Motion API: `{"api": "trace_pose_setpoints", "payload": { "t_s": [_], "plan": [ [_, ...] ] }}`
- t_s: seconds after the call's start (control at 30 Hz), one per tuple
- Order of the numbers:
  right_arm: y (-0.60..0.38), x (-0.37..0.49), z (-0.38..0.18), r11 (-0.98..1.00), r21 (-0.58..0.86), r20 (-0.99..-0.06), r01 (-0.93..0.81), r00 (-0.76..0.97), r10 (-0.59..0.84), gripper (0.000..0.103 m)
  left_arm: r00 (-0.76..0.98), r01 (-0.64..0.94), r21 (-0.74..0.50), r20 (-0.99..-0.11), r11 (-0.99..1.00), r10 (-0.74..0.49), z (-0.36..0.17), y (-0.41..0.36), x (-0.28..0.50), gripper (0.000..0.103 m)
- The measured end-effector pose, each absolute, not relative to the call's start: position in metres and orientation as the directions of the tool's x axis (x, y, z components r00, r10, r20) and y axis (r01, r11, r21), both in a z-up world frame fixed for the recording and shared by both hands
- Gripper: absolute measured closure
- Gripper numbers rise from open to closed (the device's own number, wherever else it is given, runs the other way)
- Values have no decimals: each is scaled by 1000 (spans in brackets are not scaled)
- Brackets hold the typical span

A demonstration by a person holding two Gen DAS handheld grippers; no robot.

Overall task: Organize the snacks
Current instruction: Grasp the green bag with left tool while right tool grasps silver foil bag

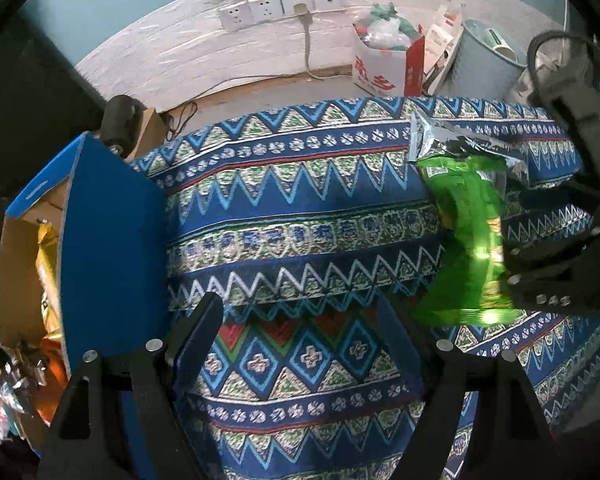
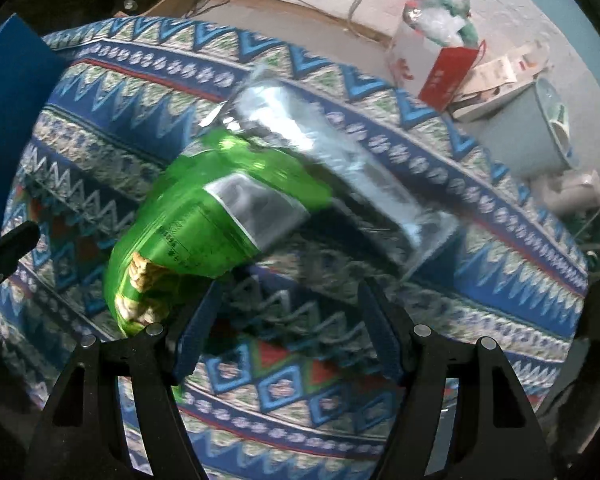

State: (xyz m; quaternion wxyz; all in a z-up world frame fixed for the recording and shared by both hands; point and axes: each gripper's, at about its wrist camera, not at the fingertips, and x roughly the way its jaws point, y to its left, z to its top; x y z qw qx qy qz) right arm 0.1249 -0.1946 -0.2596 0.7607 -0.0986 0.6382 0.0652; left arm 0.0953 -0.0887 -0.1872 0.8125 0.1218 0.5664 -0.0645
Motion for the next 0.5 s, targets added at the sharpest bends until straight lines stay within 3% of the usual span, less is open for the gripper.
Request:
{"api": "trace_pose_setpoints", "payload": {
  "t_s": [0.23,0.5],
  "plan": [
    [-157,124,-259,961,-5,-977,-275,204,54,33,357,225,104,-934,969,17,-177,-74,93,22],
    [-158,125,-242,929,-74,-977,-363,214,6,33,409,299,92,-911,950,-41,-164,-98,107,20]
  ]
}}
